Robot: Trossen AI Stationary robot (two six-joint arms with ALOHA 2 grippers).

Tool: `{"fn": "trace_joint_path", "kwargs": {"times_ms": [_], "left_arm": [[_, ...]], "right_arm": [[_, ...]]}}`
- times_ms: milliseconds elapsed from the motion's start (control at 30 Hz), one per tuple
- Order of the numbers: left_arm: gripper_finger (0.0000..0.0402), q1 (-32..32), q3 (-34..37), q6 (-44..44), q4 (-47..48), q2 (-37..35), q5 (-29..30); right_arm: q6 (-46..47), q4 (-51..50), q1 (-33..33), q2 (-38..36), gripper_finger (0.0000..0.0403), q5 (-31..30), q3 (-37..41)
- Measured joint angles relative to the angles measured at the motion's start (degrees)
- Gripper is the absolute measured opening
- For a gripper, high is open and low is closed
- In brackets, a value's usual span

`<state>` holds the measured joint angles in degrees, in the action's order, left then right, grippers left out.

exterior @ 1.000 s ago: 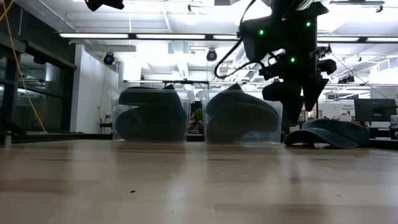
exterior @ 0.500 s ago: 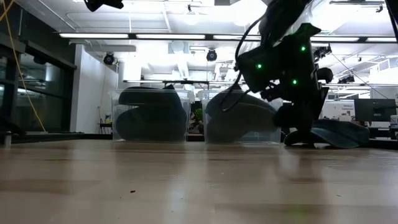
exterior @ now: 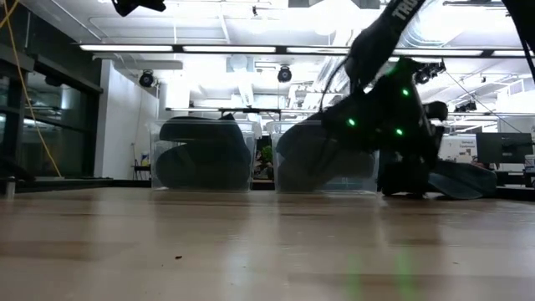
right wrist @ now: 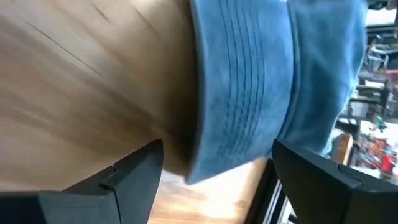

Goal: Pick and place caps into container
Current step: Put the blue cap into the left transparent container

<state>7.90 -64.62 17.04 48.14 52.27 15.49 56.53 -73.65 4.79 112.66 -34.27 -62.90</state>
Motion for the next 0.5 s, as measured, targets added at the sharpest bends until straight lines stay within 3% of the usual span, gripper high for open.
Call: {"fn": "trace_joint_path", "kwargs": {"times_ms": [267,500], "left_arm": [[0.0074,0.0,0.0,0.2,0.0,0.0,0.0],[0.0074,0.0,0.0,0.0,0.0,0.0,0.0]], "right_arm": [[3.0,0.8,0.7,-0.1,0.0296,-0.2,7.8],[1.1,1.3,0.6,0.0,0.0296,-2.0,7.5]]}}
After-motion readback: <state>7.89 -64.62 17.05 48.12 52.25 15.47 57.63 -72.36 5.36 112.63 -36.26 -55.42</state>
